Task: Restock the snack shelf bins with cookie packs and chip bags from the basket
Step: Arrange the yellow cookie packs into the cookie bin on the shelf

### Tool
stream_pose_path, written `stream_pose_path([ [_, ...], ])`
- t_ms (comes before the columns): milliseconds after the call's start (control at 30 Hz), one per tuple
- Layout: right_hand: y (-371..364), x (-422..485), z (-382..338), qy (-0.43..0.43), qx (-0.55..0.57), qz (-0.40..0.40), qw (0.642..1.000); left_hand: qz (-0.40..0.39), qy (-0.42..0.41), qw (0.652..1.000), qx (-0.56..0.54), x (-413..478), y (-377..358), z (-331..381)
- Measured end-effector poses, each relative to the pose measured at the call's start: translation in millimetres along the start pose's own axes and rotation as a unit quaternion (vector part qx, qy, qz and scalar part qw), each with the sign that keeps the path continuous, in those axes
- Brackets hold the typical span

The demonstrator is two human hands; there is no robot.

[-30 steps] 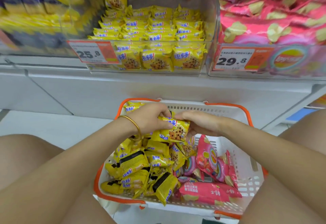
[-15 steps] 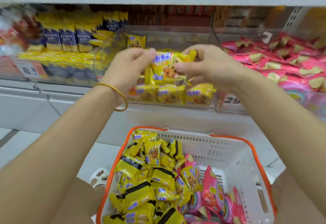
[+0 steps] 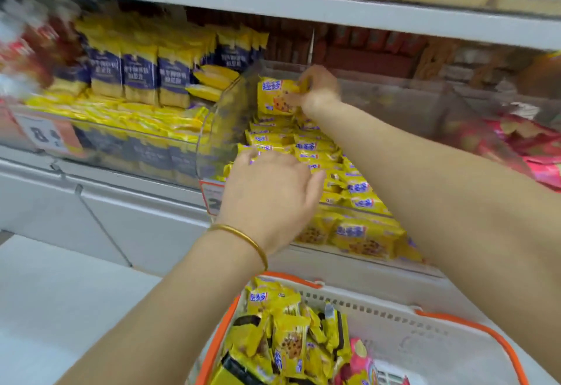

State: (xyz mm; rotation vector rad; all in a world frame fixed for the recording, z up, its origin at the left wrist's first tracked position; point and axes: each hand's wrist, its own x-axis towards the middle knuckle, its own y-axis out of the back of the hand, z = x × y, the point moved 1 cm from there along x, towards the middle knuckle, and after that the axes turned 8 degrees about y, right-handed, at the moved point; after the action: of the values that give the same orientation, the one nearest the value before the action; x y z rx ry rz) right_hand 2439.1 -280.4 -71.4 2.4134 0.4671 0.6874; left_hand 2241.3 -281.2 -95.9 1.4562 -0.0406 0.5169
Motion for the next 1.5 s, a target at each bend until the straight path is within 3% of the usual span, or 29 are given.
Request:
stream_pose_path([
  [200, -26.7, 15.9, 14.6, -0.016, -0.061, 0.030, 0.998, -0.011, -0.031, 0.999, -0.030, -7.3, -8.5, -6.4],
  [533, -22.8, 17.4, 13.3, 0.043, -0.112, -0.060, 0.991, 0.030, -0.047, 0.998, -0.041, -13.4, -13.2, -9.1],
  [733, -16.3, 15.1, 9.6, -0.003, -0.063, -0.039, 0.997, 0.088, -0.078, 0.990, -0.072, -18.0, -14.0, -14.1],
  [867, 2.9, -8.6, -5.3, -0.005, -0.039, -0.032, 0.999, 0.168, -0.120, 0.974, -0.092, -24.8, -9.7, -15.4],
  [1033, 74.0, -123.0, -44.7, 0.050, 0.081, -0.038, 0.995, 0.212, -0.154, 0.961, -0.093, -51.3, 8.0, -7.0],
  [1133, 109.6, -207.8, -38.3, 0.065, 0.107, -0.120, 0.985, 0.160, -0.156, 0.969, -0.102, -73.1, 4.9, 2.0],
  [1200, 104.8, -251.2, -12.8, 0.010, 0.113, -0.215, 0.970, 0.092, -0.143, 0.980, -0.102, -86.3, -7.8, 6.8],
  [1333, 40.9, -292.2, 70.8, -0.100, -0.040, -0.377, 0.920, -0.047, -0.098, 0.990, -0.090, -110.6, -36.9, 15.0],
  [1400, 1.2, -301.7, 114.5, -0.088, -0.138, -0.408, 0.898, -0.096, -0.073, 0.990, -0.076, -118.0, -46.2, 21.0],
  [1500, -46.0, -316.0, 155.6, -0.109, -0.165, -0.400, 0.895, -0.135, -0.064, 0.987, -0.061, -117.5, -55.1, 29.3],
])
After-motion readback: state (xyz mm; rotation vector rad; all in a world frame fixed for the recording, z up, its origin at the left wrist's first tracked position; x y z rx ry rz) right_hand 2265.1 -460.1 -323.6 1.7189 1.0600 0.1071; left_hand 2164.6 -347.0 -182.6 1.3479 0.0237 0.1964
